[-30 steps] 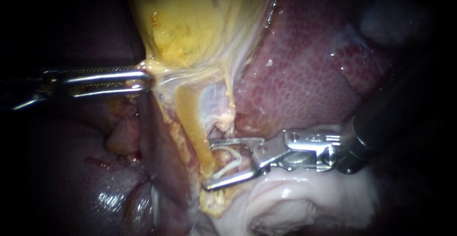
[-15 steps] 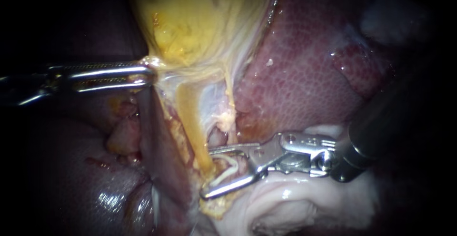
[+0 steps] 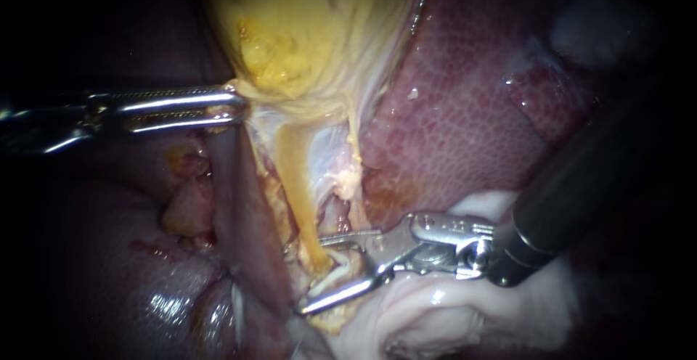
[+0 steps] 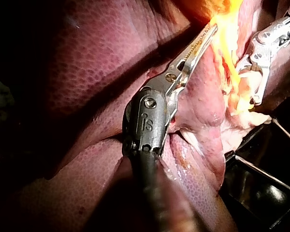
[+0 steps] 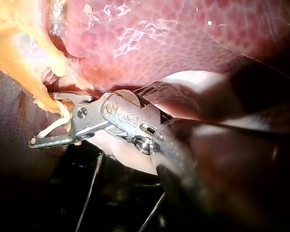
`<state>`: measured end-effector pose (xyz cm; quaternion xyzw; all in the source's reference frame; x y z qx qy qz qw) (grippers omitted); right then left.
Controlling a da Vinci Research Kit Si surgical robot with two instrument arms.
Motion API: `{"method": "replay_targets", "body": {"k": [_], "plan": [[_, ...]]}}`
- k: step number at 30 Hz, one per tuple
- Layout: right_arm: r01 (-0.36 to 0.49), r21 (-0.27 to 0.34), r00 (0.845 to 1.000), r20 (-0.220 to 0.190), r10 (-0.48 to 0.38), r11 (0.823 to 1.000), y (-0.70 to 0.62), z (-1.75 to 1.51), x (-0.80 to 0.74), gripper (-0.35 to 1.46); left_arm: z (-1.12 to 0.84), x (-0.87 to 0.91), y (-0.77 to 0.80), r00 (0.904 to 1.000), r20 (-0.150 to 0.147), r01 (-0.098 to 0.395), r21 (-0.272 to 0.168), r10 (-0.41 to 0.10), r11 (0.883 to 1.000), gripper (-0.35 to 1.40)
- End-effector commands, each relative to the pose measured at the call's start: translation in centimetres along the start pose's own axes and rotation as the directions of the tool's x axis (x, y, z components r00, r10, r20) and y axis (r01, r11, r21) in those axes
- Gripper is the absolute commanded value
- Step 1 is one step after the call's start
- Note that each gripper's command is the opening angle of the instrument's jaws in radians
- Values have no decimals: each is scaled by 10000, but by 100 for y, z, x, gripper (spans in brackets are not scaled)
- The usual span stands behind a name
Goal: Clipping first clip left tube
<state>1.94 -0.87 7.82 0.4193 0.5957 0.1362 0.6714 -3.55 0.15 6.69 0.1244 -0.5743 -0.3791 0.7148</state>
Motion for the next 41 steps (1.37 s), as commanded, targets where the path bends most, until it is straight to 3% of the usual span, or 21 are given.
{"method": "replay_targets", "body": {"k": [1, 10, 16, 17, 21, 26, 41], "plan": [[25, -10, 10000, 13, -25, 10000, 1, 1, -1, 57, 1, 0, 0, 10000, -1, 2, -16, -2, 10000, -35], [41, 325, 9999, 116, -45, 9995, 0, 6, -6, 50, 8, -1, -1, 10000, 6, 8, -56, -8, 10000, -35], [45, 362, 9999, 134, -50, 9993, 7, 7, -8, 46, 9, -1, -2, 10000, 9, 8, -88, -8, 10000, -35], [-137, 364, 9998, 129, 132, 9992, 9, 5, -8, 41, 8, -1, -1, 10000, 8, 7, -85, -7, 10000, -35], [-557, 178, 9965, 641, 544, 9983, 16, -13, -10, -35, 6, -1, -1, 10000, 7, 6, -84, -6, 10000, -35], [-548, -124, 9958, 733, 556, 9984, 25, -18, -12, -35, 6, 0, -1, 10000, 7, 7, -92, -7, 10000, -35], [-604, -85, 9954, 746, 609, 9981, 23, -18, -13, -35, 6, 0, 0, 10000, 8, 4, -104, -4, 9999, -35]]}}
